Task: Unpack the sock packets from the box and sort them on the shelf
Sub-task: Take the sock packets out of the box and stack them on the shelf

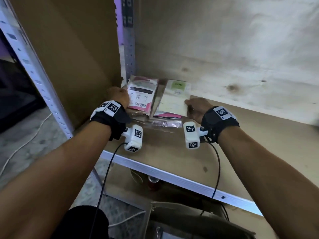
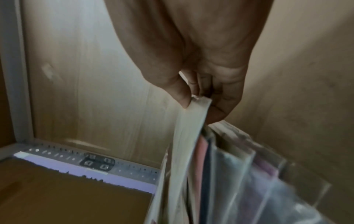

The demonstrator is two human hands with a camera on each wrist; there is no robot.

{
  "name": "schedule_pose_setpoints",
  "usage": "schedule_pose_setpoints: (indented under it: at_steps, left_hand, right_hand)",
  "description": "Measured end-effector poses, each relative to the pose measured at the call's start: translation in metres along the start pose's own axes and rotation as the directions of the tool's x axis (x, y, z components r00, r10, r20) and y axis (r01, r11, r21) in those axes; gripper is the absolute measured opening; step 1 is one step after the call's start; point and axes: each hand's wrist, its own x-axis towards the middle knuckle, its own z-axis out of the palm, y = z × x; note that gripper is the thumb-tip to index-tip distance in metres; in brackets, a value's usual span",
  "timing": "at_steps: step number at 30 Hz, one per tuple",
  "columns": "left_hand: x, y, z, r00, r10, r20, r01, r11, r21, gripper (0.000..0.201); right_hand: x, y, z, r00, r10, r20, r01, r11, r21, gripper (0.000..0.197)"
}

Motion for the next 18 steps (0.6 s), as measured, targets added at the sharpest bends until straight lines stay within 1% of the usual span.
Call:
schedule_pose_setpoints:
  at_steps: [1, 3, 6, 8, 10, 12, 14, 15, 16, 17, 18]
  left_hand:
    - [0.001, -0.002, 0.002, 1.0, 0.002, -0.02, -0.003, 1.0, -0.006, 0.045]
    - [0.005, -0.005, 0.004, 0.999, -0.001, -0.046, 0.002, 1.0, 0.019, 0.045]
    - [0.008, -0.007, 0.005, 1.0, -0.015, -0.027, 0.018, 0.995, 0.103, 0.049]
    - [0.009, -0.005, 0.004, 1.0, -0.028, 0.003, 0.027, 0.99, 0.136, 0.056]
    - [0.005, -0.002, 0.001, 0.999, -0.041, 0.033, 0.033, 0.98, 0.198, 0.062]
    - [-0.003, 0.002, -0.003, 0.998, -0.05, 0.045, 0.038, 0.97, 0.241, 0.066]
    - [-0.016, 0.007, -0.01, 0.998, -0.035, 0.052, 0.023, 0.978, 0.209, 0.063]
    - [-0.024, 0.008, -0.014, 0.999, -0.019, 0.036, 0.011, 0.978, 0.207, 0.059]
    - [-0.037, 0.011, -0.02, 1.0, 0.007, 0.005, -0.008, 0.977, 0.211, 0.054]
    - [-0.049, 0.013, -0.024, 0.999, 0.031, -0.035, -0.024, 0.979, 0.201, 0.049]
    - [-0.062, 0.015, -0.029, 0.996, 0.054, -0.075, -0.04, 0.983, 0.177, 0.044]
  right_hand:
    - [0.005, 0.0, 0.005, 1.0, -0.008, -0.007, 0.007, 0.999, -0.048, 0.031]
    - [0.014, -0.001, 0.014, 0.999, -0.023, -0.031, 0.018, 0.99, -0.142, 0.033]
    - [0.026, -0.005, 0.02, 0.995, -0.057, -0.087, 0.033, 0.966, -0.257, 0.028]
    - [0.029, -0.006, 0.018, 0.992, -0.081, -0.098, 0.043, 0.94, -0.339, 0.026]
    - [0.027, -0.005, 0.014, 0.994, -0.088, -0.061, 0.062, 0.937, -0.343, 0.025]
    - [0.018, -0.002, 0.009, 0.995, -0.098, -0.021, 0.085, 0.935, -0.345, 0.016]
    - [0.003, 0.0, 0.003, 0.995, -0.1, -0.003, 0.092, 0.929, -0.357, 0.01]
    - [-0.005, 0.001, 0.002, 0.995, -0.098, 0.0, 0.092, 0.931, -0.354, 0.011]
    - [-0.019, 0.002, -0.002, 0.996, -0.094, 0.008, 0.091, 0.937, -0.336, 0.017]
    - [-0.031, 0.003, -0.004, 0.996, -0.087, 0.03, 0.092, 0.948, -0.304, 0.021]
    - [-0.043, 0.005, -0.006, 0.995, -0.087, 0.056, 0.099, 0.956, -0.275, 0.022]
